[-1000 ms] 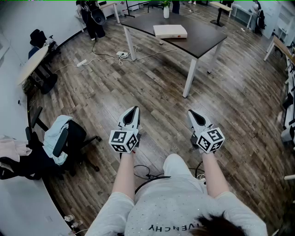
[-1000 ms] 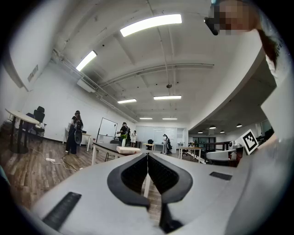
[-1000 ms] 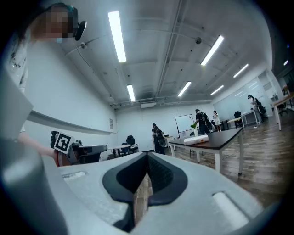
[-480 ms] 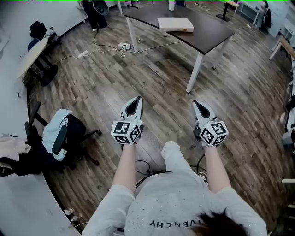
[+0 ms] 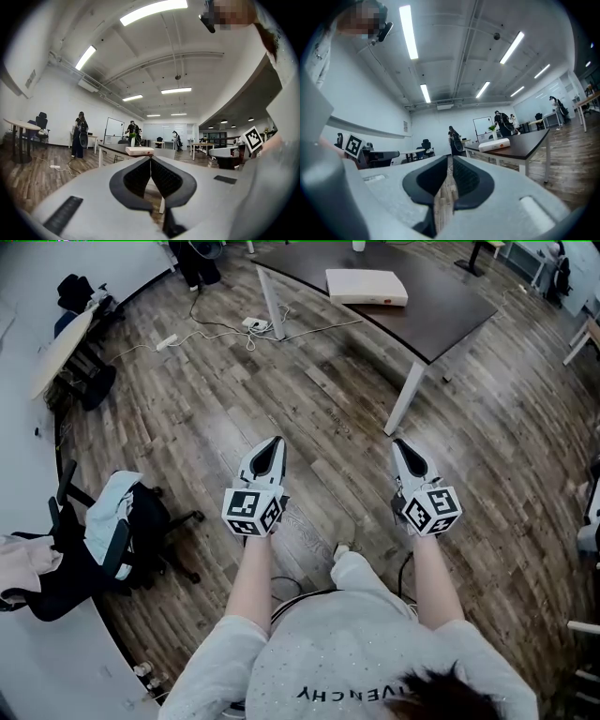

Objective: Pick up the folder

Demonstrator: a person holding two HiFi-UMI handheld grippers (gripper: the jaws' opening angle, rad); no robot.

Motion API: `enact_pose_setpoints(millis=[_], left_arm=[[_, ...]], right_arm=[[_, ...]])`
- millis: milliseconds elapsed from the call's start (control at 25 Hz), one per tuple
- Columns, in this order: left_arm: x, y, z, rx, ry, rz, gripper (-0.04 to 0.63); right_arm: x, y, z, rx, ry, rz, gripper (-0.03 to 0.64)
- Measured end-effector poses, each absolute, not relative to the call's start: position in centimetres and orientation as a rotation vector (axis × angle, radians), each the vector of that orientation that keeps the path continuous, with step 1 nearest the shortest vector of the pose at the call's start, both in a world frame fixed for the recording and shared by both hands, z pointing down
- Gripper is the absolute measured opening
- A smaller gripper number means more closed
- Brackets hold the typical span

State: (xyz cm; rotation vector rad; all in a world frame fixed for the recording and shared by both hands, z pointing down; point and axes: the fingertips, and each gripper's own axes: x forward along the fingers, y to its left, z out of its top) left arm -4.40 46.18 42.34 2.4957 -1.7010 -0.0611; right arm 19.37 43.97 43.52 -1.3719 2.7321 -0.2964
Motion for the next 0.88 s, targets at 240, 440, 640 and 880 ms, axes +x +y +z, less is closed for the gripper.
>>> enact_pose_setpoints(millis=[240, 440, 640, 880], left_arm=[[-3.9, 38.5, 43.6, 2.458, -1.713, -0.050, 0.000], [-2.9, 32.5, 44.3, 2.448, -1.711, -0.028, 0.000], [-2.8, 27.3, 44.6, 2.429, -1.728, -0.017, 0.000], [-2.4, 23.0, 44.9, 2.409, -1.747, -0.040, 0.000]], right_arm=[[20.5, 36.1, 44.8, -1.368, 2.747, -0.349, 0.106], [22.0, 30.0, 46.0, -1.374, 2.740, -0.394, 0.137], [22.7, 24.5, 46.8, -1.358, 2.715, -0.441, 0.158], [23.2, 20.4, 47.3, -1.338, 2.693, -0.473, 0.170]])
